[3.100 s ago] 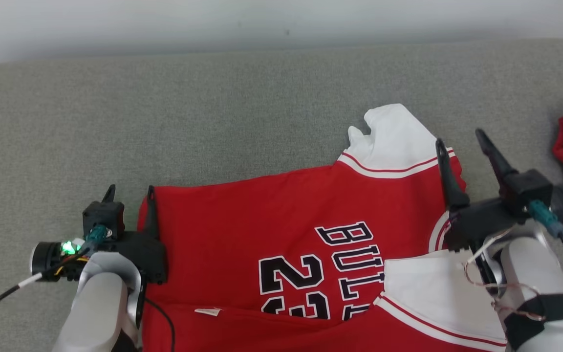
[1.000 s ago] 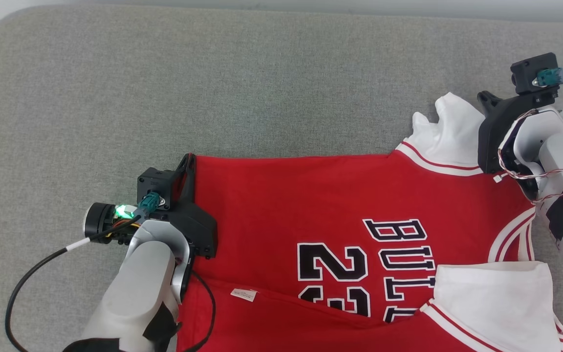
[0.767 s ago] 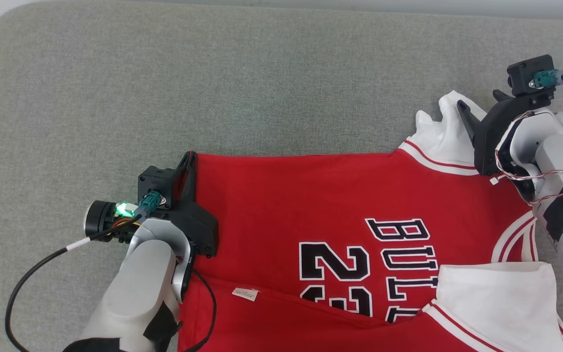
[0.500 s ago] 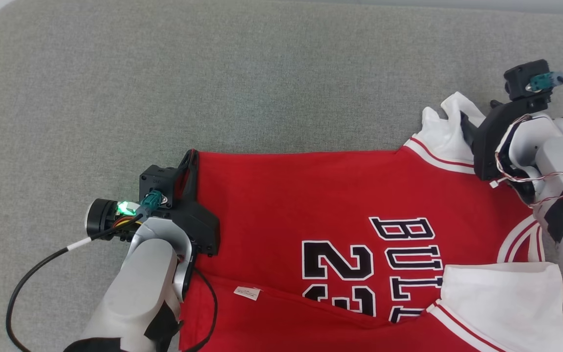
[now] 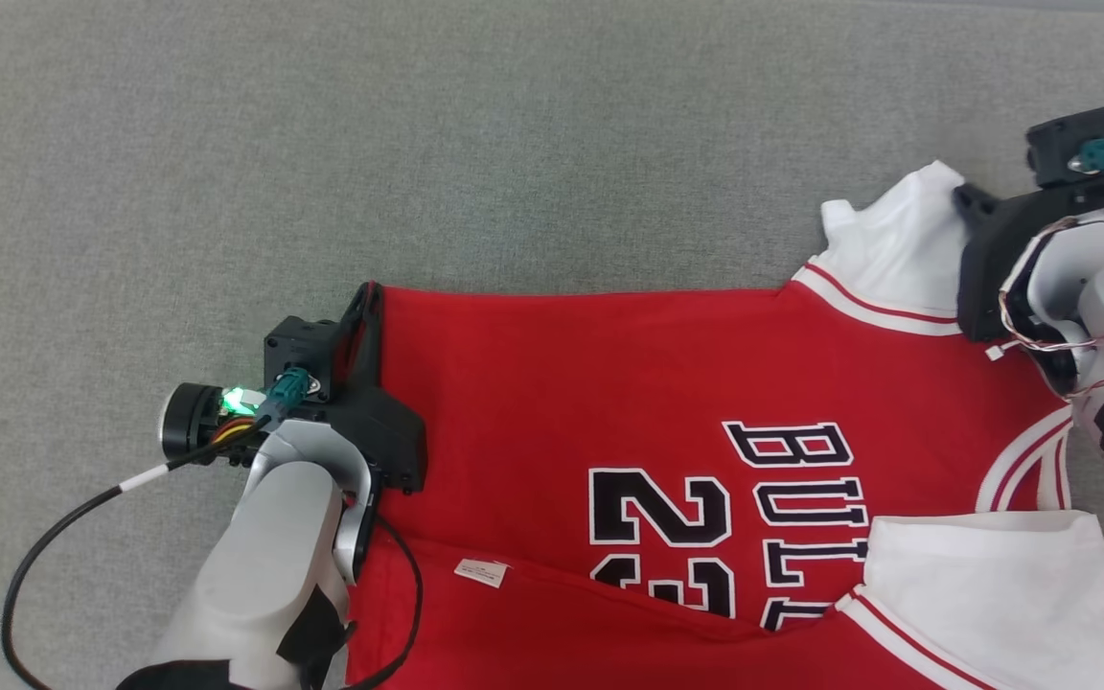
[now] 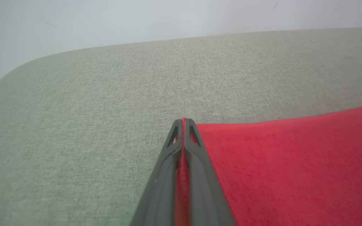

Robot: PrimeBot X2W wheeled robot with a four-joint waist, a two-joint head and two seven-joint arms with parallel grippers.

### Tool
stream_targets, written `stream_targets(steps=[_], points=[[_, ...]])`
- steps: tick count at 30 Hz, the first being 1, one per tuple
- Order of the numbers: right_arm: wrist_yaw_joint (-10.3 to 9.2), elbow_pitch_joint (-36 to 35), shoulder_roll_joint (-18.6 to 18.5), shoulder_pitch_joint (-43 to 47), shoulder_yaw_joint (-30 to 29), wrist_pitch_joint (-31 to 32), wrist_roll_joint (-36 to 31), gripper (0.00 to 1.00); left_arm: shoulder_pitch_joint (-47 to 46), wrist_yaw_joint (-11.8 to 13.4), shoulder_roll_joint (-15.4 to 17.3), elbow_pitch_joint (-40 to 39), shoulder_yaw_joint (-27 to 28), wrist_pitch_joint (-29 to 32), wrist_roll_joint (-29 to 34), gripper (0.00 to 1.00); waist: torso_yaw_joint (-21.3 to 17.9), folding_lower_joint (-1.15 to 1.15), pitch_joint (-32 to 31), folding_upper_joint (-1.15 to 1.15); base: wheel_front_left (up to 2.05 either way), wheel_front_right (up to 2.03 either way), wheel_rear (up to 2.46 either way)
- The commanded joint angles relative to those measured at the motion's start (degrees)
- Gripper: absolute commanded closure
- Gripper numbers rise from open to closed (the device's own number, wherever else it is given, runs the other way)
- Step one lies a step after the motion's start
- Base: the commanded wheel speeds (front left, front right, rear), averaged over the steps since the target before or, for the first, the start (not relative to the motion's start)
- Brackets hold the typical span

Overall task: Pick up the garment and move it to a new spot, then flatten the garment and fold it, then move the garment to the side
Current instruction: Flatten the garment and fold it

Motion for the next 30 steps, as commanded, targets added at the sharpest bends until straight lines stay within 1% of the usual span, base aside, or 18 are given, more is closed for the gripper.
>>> stream_targets(steps=[1, 6, 10, 16, 23, 27, 29, 30], points=[[-0.18, 0.5, -0.2, -0.4, 0.0, -1.4, -0.5, 1.0, 0.5, 0.4, 0.6, -0.6, 0.3, -0.2, -0.6, 1.0, -0.3, 0.0, -0.4, 0.0, 0.0, 0.0, 0.0], [-0.18, 2.7, 0.6, -1.4, -0.9, -8.7, -1.6, 1.0, 1.9, 1.1, 1.3, -4.3, 1.5, -0.2, 0.5, 1.0, -1.1, 0.0, -1.4, 0.0, 0.0, 0.0, 0.0], [-0.18, 4.8, 1.4, -1.3, -1.6, -14.0, -2.1, 1.0, 3.6, 1.1, 1.9, -6.2, 2.5, -0.2, 1.0, 1.0, -2.1, 0.0, -2.9, 0.0, 0.0, 0.0, 0.0], [-0.18, 7.4, 2.9, 0.4, -2.7, -19.2, -2.0, 1.0, 6.4, 1.0, 2.5, -8.5, 4.5, -0.2, 1.5, 1.0, -4.0, 0.0, -5.7, 0.0, 0.0, 0.0, 0.0], [-0.18, 4.3, 4.2, 6.0, -4.2, -21.4, -1.1, 1.0, 12.4, 0.4, 2.8, -11.2, 6.1, -0.2, 2.8, 1.0, -6.4, 0.0, -10.0, 0.0, 0.0, 0.0, 0.0], [-0.18, -1.7, 3.4, 10.3, -7.3, -21.4, -2.8, 1.0, 15.6, 0.3, 3.2, -11.8, 7.5, -0.2, 3.2, 1.0, -8.1, 0.0, -11.9, 0.0, 0.0, 0.0, 0.0], [-0.18, -5.0, 3.3, 13.5, -9.9, -21.4, -3.1, 1.0, 17.1, 0.1, 3.1, -12.2, 8.2, -0.2, 3.5, 1.0, -8.8, 0.0, -12.6, 0.0, 0.0, 0.0, 0.0], [-0.18, -5.0, 3.3, 13.5, -9.9, -21.4, -3.1, 1.0, 17.1, 0.1, 3.1, -12.2, 8.2, -0.2, 3.5, 1.0, -8.8, 0.0, -12.6, 0.0, 0.0, 0.0, 0.0]])
